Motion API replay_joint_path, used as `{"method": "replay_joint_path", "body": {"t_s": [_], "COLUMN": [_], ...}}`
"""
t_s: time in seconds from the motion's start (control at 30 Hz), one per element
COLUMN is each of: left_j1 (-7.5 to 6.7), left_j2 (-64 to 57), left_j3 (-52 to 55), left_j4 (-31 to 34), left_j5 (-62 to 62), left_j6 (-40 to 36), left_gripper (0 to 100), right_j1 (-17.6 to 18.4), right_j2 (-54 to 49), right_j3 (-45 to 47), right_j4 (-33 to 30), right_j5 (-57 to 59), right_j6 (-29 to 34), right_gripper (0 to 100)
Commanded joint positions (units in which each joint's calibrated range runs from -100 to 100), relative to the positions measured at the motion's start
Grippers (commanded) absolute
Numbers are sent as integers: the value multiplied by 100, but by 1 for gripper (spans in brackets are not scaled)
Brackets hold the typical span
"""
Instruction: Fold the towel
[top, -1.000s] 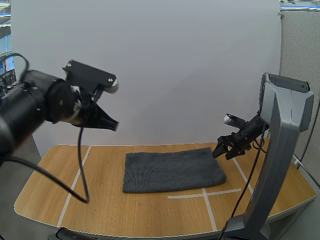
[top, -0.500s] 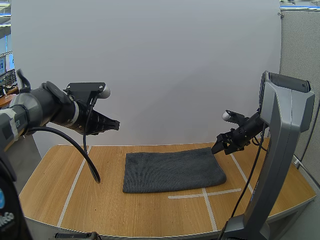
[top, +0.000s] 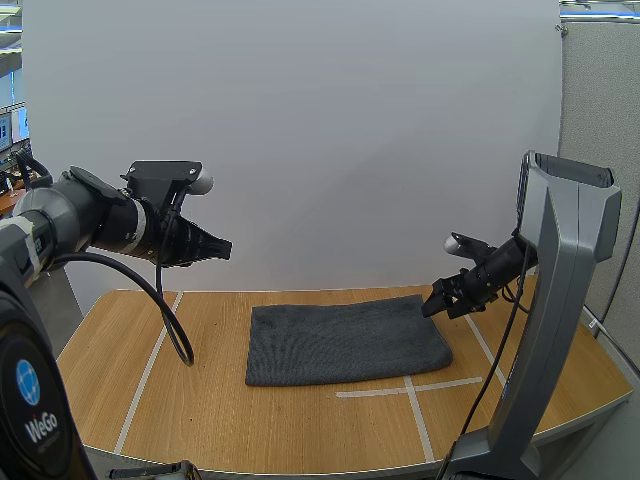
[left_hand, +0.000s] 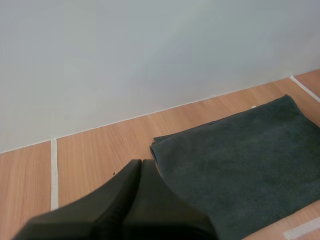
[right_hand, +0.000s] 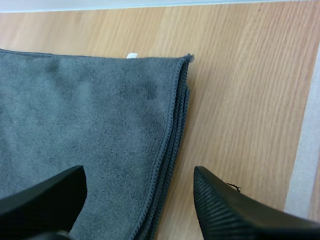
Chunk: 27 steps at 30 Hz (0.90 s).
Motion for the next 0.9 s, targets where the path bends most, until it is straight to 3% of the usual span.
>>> {"method": "replay_joint_path", "body": {"t_s": [0.0, 0.7, 0.87], "left_j1": [11, 11, 11], "left_j2": [-199, -1872, -2604], "left_j3": [3, 3, 3], "left_j4": [-50, 59, 748], "left_j5": [-49, 653, 937], "left_j6": [-327, -448, -1143], "left_gripper": [0, 0, 0], "right_j1": [43, 43, 43], "right_j2": [256, 697, 697], "right_j3": [20, 6, 6], "right_j4": [73, 267, 372], "right_j5": [-228, -398, -338], "right_j6": [-192, -624, -689], "right_gripper": [100, 100, 100]}}
